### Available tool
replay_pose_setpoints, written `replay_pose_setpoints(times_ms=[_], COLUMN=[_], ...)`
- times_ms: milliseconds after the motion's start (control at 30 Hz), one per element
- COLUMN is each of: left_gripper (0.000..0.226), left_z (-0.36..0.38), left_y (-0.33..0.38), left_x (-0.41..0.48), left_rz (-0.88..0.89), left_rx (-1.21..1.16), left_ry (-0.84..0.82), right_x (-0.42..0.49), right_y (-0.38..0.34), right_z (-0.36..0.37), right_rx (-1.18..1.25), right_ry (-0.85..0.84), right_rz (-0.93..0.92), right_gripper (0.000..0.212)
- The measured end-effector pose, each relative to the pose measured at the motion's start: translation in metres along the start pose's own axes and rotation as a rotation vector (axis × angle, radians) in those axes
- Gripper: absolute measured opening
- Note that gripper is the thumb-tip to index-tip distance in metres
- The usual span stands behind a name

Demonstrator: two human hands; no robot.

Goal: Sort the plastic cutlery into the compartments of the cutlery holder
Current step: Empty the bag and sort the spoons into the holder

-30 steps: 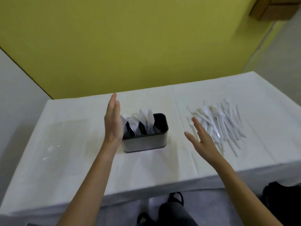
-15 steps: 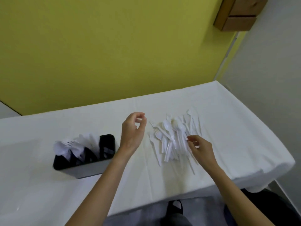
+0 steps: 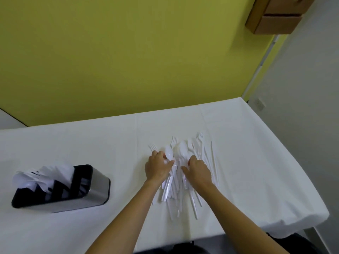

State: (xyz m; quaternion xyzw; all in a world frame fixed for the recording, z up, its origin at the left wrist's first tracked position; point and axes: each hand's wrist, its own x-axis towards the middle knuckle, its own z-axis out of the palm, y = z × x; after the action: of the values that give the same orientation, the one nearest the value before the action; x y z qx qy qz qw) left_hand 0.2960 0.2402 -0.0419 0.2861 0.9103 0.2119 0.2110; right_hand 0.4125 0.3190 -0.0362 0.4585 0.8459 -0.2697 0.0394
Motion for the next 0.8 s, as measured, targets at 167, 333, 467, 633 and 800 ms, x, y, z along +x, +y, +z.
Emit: replay_pose_setpoints(times_ms=[167,333,467,633,800], left_gripper=[0.013,0.015,0.017,0.019,0.016], left_z=[-0.005,-0.017,-0.022,-0.022,-0.016], left_y=[-0.006,-0.001,0.005,0.016,0.009], left_x=[0.004,0.003,0.0,-0.005,0.007], left_rz=[-0.152,-0.212,-0.197,-0.094,-0.121], left_rx=[-0.323,-0.653,-0.791,-0.845,-0.635], left_ry=[0.01,0.058,0.029,0.019,0.048], right_x=[0.005,0.002,-0.002,-0.007,-0.011], right_y=[0.018,0.031,0.032,0.027,0.029], right_z=[-0.006,-0.009,-0.015,-0.017,-0.001], right_rx=[0.066,0.222,0.573,0.791,0.639], right_ry=[-0.062,-0.055,-0.052,-0.048,0.04], right_rz=[-0.071,-0.096,-0.032,0.022,0.011], right_gripper=[0.018,0.027,0.022,0.019,0.026])
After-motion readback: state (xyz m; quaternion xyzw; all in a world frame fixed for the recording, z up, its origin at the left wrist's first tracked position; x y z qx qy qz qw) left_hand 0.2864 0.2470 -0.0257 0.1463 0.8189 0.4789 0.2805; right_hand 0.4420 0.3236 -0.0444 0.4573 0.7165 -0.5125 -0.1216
